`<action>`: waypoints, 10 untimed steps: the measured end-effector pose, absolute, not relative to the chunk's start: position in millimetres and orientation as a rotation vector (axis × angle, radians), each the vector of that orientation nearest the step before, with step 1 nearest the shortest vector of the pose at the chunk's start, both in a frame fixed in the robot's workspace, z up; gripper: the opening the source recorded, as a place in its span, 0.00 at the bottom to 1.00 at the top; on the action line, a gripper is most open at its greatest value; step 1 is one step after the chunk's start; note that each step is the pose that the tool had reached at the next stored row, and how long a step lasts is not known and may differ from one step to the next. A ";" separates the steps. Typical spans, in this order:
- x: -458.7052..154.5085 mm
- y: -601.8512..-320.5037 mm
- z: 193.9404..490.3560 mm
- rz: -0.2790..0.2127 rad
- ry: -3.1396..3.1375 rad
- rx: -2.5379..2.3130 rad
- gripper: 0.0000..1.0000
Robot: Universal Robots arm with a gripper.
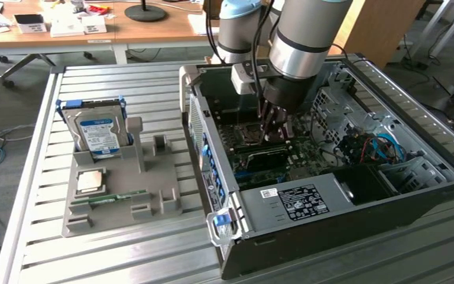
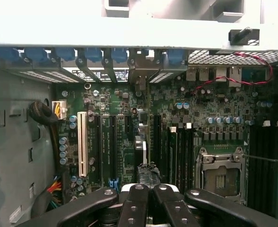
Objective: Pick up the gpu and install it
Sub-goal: 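Press down on the gpu until it lock into place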
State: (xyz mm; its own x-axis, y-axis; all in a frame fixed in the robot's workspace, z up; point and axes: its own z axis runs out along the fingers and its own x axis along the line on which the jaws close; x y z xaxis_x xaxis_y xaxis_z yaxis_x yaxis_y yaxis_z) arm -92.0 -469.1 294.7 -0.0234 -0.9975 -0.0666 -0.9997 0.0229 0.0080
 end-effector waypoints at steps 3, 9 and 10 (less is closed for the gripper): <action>-92.0 -469.0 294.7 0.081 2.216 -2.166 0.11; -91.9 -465.6 294.2 0.081 2.216 -2.165 0.11; -91.9 -465.5 293.6 0.082 2.216 -2.165 0.11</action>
